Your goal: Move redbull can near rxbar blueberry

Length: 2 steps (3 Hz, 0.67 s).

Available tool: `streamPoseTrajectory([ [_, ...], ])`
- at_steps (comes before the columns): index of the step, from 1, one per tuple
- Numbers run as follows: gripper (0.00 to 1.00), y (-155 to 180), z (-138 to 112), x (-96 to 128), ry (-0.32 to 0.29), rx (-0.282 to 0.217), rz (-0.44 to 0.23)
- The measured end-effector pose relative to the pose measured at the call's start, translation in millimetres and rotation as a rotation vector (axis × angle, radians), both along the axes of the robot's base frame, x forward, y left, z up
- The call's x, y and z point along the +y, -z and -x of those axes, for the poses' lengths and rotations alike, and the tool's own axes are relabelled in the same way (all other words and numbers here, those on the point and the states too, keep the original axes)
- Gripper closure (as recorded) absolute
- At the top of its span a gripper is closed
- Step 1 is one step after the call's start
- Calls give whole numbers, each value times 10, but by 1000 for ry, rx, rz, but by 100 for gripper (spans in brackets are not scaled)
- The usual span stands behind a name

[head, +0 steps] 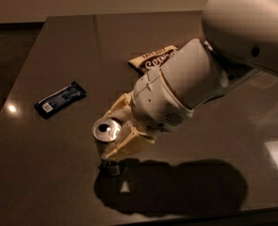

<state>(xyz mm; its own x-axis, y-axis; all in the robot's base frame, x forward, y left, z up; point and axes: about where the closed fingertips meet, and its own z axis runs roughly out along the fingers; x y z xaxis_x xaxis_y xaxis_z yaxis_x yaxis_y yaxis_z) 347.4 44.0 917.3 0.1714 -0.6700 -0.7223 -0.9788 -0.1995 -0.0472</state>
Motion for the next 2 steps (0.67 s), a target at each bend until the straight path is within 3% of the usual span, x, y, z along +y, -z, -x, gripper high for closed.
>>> streamPoseTrajectory([
  [1,88,-147,-150,79,13,-20,13],
  [2,100,-308,-384,225,31,-36,22],
])
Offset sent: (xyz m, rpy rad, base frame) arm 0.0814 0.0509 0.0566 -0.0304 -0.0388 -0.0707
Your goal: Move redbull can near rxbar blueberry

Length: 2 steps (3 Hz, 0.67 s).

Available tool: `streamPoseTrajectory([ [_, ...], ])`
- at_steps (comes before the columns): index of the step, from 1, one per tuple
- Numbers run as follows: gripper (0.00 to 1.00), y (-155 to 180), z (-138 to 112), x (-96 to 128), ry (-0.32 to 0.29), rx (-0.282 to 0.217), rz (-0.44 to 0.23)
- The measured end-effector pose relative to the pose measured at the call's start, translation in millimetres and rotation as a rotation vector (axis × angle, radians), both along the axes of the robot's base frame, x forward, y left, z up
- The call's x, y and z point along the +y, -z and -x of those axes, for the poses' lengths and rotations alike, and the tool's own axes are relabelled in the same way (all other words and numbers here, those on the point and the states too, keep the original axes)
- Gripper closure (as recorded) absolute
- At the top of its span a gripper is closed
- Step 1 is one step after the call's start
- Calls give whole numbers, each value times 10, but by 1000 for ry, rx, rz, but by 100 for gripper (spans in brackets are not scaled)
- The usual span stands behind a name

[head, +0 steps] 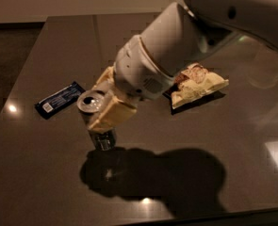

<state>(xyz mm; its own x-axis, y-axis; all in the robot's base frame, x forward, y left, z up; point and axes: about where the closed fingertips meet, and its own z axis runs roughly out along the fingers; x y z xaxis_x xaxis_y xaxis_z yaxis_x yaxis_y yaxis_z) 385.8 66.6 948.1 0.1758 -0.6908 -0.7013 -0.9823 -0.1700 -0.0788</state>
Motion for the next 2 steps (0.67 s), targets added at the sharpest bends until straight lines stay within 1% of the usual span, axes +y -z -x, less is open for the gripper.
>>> streamPoseTrajectory([
  [1,100,-172,-256,311,10,-3,-7],
  [2,100,-188,-475,640,13,19,-10],
])
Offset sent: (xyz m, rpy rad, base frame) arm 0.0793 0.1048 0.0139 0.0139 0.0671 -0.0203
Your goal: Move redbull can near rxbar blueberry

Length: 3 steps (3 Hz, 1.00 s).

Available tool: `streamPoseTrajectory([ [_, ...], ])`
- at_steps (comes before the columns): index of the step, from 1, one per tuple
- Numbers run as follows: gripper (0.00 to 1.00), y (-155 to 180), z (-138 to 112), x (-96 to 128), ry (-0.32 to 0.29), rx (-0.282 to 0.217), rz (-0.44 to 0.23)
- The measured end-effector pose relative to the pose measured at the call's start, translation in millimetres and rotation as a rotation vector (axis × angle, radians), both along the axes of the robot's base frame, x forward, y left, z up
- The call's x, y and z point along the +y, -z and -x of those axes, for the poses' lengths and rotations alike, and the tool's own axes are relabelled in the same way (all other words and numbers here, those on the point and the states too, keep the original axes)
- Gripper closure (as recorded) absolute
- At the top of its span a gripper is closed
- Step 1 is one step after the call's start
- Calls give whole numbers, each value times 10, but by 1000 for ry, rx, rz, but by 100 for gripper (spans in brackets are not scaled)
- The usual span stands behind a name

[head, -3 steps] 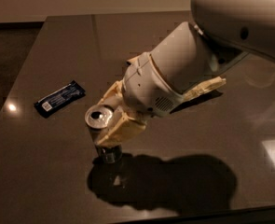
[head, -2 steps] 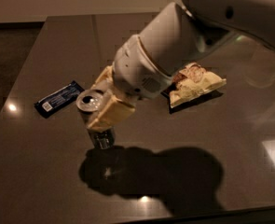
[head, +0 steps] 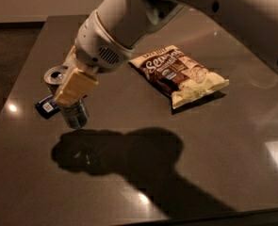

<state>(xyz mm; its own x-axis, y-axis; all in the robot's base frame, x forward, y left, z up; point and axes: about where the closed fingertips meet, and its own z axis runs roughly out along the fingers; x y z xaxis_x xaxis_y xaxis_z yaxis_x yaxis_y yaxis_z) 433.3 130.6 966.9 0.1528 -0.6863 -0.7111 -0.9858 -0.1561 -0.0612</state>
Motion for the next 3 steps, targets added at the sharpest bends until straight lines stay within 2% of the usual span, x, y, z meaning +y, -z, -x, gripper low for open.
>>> streamPoseTrajectory([
  [1,100,107,-175,278,-3,31,1],
  [2,100,253,-357,454,-5,54,-5],
  [3,82,318,-503,513,17,50,-35],
])
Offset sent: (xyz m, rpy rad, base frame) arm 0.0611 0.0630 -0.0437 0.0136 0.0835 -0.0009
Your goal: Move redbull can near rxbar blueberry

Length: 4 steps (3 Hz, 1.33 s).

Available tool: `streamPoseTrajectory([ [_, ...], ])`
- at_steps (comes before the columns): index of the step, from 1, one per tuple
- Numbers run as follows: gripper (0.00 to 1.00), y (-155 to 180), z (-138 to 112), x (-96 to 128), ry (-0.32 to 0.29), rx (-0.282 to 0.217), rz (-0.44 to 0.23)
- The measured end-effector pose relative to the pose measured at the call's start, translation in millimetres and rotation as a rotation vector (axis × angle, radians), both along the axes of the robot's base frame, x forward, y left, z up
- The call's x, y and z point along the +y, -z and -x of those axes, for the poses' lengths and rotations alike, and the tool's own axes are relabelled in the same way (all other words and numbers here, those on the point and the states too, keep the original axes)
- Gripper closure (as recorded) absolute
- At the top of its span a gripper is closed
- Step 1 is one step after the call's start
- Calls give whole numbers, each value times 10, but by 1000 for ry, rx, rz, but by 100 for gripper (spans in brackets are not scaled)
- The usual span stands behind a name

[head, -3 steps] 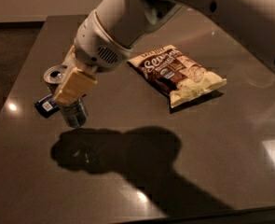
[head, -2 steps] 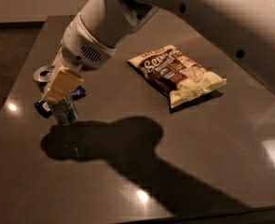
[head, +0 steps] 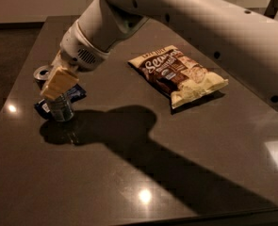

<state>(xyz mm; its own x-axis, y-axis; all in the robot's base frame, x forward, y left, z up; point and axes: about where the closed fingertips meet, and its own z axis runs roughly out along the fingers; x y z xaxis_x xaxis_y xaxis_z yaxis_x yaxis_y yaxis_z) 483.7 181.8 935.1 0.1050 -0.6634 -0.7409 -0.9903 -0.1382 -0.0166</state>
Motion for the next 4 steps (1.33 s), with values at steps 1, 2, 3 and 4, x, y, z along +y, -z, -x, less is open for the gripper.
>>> streamPoseTrajectory([
  [1,58,37,-120,-7,32,-23,-37],
  [2,35,69,-182,-56,44,-41,-57],
  [3,12,102,-223,-119,51,-54,-62],
  [4,0,138,-243,-178,51,-67,-49],
])
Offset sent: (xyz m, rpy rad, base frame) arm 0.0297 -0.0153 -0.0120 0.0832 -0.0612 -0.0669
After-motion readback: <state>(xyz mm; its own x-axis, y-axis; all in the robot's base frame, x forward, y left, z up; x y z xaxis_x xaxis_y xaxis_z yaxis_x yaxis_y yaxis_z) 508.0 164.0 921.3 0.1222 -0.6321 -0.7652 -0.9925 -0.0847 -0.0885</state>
